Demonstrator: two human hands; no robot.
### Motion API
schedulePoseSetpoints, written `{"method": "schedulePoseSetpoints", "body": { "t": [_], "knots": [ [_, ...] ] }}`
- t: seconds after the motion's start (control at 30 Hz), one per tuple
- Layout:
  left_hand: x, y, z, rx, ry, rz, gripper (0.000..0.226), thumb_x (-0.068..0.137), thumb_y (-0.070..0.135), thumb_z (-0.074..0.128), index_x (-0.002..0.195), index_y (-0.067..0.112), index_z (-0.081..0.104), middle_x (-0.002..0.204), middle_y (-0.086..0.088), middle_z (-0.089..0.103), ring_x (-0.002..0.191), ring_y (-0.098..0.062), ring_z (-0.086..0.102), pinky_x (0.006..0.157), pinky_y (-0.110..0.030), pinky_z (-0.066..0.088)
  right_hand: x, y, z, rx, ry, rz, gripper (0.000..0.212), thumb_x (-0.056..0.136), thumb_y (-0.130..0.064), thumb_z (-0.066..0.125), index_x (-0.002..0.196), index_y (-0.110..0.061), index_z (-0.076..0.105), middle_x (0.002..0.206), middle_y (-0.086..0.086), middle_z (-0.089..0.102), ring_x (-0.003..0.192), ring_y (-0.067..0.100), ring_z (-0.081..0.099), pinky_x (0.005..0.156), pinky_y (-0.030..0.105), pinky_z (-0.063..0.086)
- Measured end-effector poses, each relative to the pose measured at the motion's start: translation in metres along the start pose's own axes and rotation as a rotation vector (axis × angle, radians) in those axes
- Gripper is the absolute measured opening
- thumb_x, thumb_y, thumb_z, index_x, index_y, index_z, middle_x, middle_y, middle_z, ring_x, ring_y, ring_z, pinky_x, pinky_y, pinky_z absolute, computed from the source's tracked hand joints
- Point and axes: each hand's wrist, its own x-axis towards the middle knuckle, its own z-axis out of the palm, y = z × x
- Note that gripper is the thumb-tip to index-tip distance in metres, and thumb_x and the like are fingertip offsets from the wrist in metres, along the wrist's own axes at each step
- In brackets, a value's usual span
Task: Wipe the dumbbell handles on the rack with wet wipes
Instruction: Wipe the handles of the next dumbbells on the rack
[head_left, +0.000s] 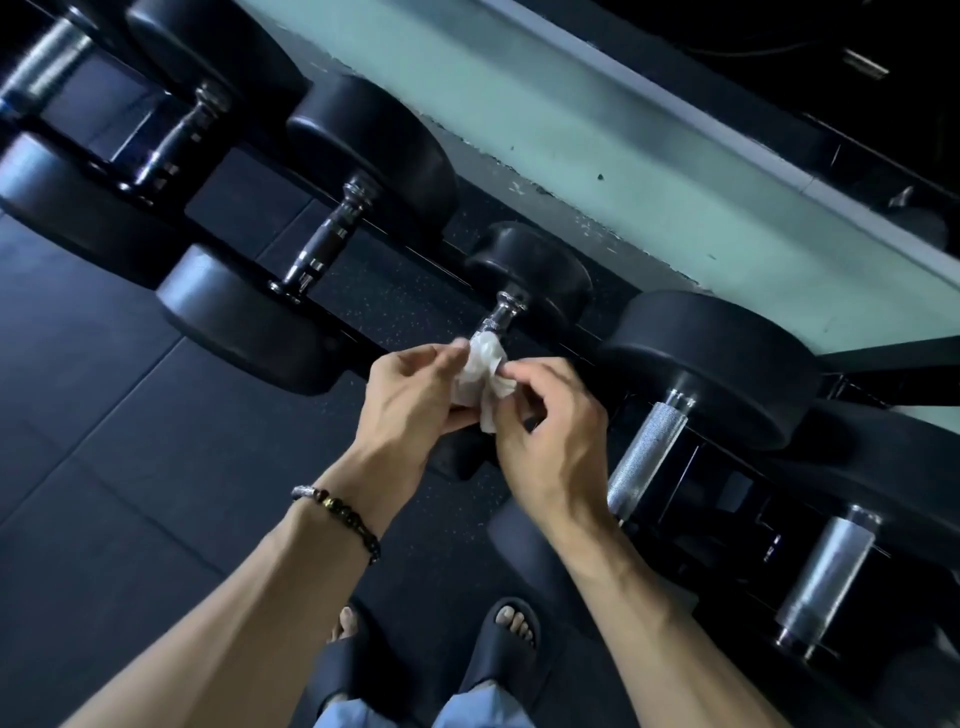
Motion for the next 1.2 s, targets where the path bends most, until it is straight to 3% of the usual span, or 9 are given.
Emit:
{"method": "schedulePoseSetpoints", "body": {
  "t": [0.1,0.2,0.33,0.43,0.63,0.87,1.0,1.07,1.2],
  "knots": [
    [-0.004,0.005,0.000,-0.075,-0.076,-0.001,0.033,0.086,0.033,0.070,0.100,0.004,0.072,0.085,-0.013,0.075,0.082,-0.023,0.073,0.078,-0.032,0.060,-0.010,-0.004,0.000,-0.004,-0.073,-0.135,0.035,0.089,-0.015,0.047,0.108,-0.001,0.073,0.112,0.005,0.067,0.102,0.010,0.063,0.091,0.016,0.049],
    [-0.002,0.000,-0.003,0.007,0.069,0.059,0.018,0.081,0.012,0.079,0.096,0.011,0.069,0.078,-0.001,0.073,0.076,-0.017,0.070,0.076,-0.033,0.059,-0.015,-0.004,0.003,-0.003,-0.129,-0.178,0.043,0.083,-0.010,0.044,0.113,-0.004,0.074,0.122,0.004,0.068,0.108,0.020,0.062,0.098,0.025,0.049],
    [0.023,0.002,-0.026,0.328,0.292,0.175,0.018,0.081,0.016,0.080,0.089,0.022,0.065,0.083,0.006,0.066,0.076,-0.010,0.063,0.064,-0.022,0.052,-0.021,0.001,0.015,0.036,0.058,0.095,0.037,0.081,-0.006,0.050,0.109,-0.004,0.075,0.111,0.004,0.071,0.103,0.015,0.067,0.091,0.016,0.049],
    [0.054,0.013,-0.043,0.512,0.322,0.271,0.020,0.082,0.022,0.078,0.083,0.027,0.059,0.094,0.003,0.066,0.086,-0.016,0.064,0.062,-0.021,0.050,-0.026,0.008,0.037,-0.005,0.018,0.282,0.028,0.084,-0.007,0.054,0.104,-0.006,0.075,0.102,0.006,0.069,0.095,0.024,0.068,0.084,0.016,0.045],
    [0.123,0.013,-0.040,0.875,0.098,0.307,0.021,0.088,0.029,0.071,0.091,0.015,0.055,0.091,-0.003,0.060,0.089,-0.023,0.057,0.073,-0.029,0.044,-0.044,0.012,0.106,-0.081,0.138,0.534,0.040,0.096,-0.031,0.040,0.112,-0.004,0.065,0.114,0.019,0.064,0.105,0.039,0.057,0.095,0.043,0.042],
    [0.146,-0.011,-0.010,0.760,-0.369,0.272,0.021,0.090,0.002,0.060,0.069,0.004,0.061,0.066,0.003,0.049,0.049,0.003,0.043,0.052,-0.015,0.035,-0.055,0.024,0.137,-0.302,0.353,0.482,0.041,0.099,-0.034,0.028,0.105,-0.013,0.064,0.105,0.012,0.063,0.098,0.028,0.051,0.086,0.036,0.033],
    [0.151,-0.012,-0.035,1.052,-0.546,0.203,0.033,0.088,0.009,0.060,0.056,0.019,0.055,0.062,0.002,0.048,0.056,-0.008,0.046,0.058,-0.026,0.039,-0.055,0.023,0.139,-0.246,0.360,0.490,0.042,0.100,-0.034,0.026,0.102,-0.011,0.061,0.102,0.011,0.060,0.096,0.029,0.051,0.085,0.037,0.036],
    [0.146,-0.003,-0.035,0.962,-0.664,0.162,0.036,0.090,0.012,0.056,0.055,0.020,0.052,0.060,0.005,0.047,0.054,-0.010,0.044,0.056,-0.028,0.037,-0.054,0.022,0.140,-0.252,0.376,0.492,0.041,0.100,-0.033,0.027,0.101,-0.011,0.061,0.100,0.011,0.060,0.093,0.029,0.052,0.084,0.037,0.036],
    [0.154,0.004,-0.005,0.947,-0.567,0.328,0.036,0.097,0.010,0.048,0.062,0.016,0.051,0.062,0.005,0.043,0.052,-0.007,0.041,0.048,-0.021,0.032,-0.053,0.020,0.138,-0.287,0.384,0.464,0.042,0.101,-0.032,0.027,0.103,-0.012,0.064,0.099,0.007,0.062,0.091,0.028,0.056,0.084,0.040,0.043]
  ]
}}
